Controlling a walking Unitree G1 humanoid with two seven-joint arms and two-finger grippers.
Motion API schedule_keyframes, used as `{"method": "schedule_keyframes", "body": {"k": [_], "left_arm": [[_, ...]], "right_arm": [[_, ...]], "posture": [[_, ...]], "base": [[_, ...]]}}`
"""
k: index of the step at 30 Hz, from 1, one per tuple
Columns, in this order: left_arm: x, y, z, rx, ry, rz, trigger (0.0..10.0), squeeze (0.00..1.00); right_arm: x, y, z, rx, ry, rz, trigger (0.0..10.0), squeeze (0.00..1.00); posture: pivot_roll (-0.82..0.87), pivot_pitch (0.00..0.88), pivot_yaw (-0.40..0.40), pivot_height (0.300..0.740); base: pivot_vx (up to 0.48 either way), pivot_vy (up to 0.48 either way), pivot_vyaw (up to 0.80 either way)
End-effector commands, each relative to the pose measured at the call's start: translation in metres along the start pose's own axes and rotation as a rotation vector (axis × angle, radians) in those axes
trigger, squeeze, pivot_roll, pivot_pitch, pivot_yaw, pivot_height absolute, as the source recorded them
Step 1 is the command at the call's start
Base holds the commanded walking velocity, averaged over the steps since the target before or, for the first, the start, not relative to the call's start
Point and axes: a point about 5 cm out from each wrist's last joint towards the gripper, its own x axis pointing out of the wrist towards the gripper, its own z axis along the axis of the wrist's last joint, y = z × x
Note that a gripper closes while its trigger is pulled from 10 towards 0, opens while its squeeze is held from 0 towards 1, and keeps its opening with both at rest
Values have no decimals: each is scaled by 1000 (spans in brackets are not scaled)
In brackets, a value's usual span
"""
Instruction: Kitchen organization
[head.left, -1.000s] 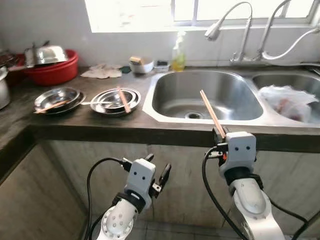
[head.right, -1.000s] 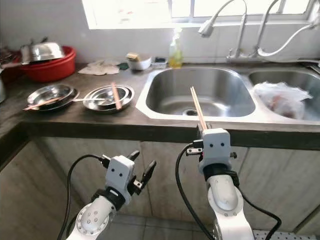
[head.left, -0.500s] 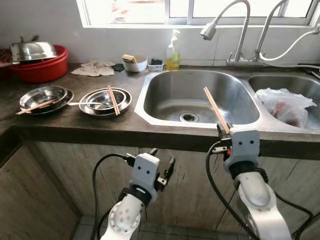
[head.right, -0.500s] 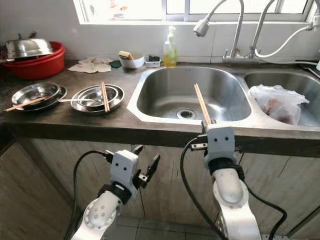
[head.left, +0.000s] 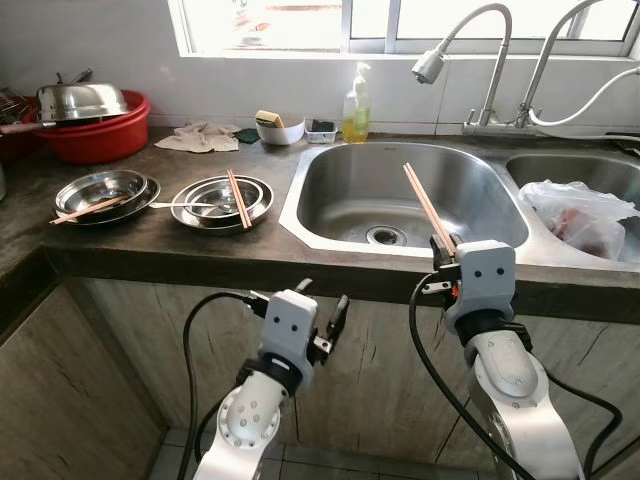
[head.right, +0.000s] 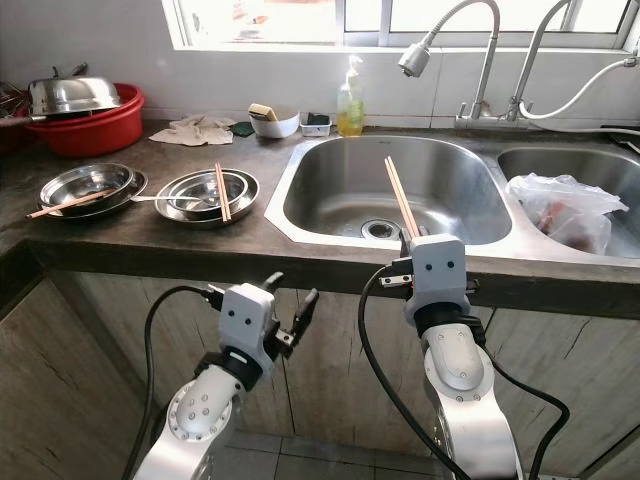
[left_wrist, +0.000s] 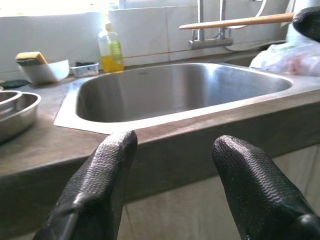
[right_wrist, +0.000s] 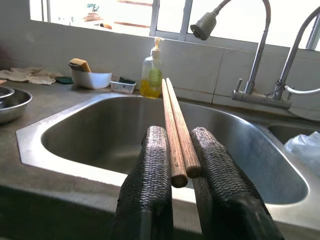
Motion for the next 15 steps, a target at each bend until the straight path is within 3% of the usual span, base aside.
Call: {"method": "schedule_keyframes", "body": {"k": [1,15], "left_arm": [[2,4,1,21,-7,14,10000,0],[0,3,-4,24,5,-12,10000,0]], "right_arm": [[4,-3,4,0,-24,-5,10000,0],[11,-10,13,-14,-61,-22,10000,0]], "posture": [[-42,0,-26,740],[-49,0,-18,740]], "base": [[349,0,0],[369,-297,0]]}}
